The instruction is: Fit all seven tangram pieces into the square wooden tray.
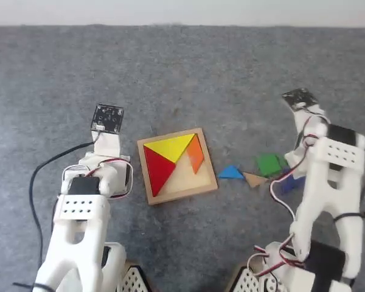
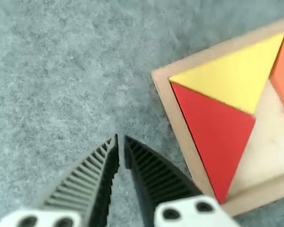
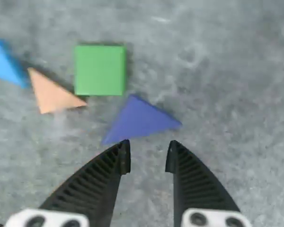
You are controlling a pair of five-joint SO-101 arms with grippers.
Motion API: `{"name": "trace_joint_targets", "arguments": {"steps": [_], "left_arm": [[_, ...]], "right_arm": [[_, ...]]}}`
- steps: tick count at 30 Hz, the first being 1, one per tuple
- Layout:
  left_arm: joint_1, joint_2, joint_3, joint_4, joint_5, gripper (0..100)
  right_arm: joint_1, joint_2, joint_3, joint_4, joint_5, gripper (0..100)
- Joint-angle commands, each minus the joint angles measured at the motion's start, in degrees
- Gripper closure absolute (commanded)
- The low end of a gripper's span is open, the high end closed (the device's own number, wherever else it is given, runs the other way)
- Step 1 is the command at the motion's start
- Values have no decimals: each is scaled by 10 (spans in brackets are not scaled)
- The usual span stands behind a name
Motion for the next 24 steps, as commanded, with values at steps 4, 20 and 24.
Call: {"name": "trace_joint_targets", "arguments": {"steps": [4,20,24], "left_arm": [[5,-12,-124,55,82,939],[4,-12,-41,-17,50,953],[1,-12,-38,-17,50,953]], "right_arm": [[15,44,-3,-45,4,851],[43,103,59,-126,114,850],[3,120,55,-131,74,850]]}}
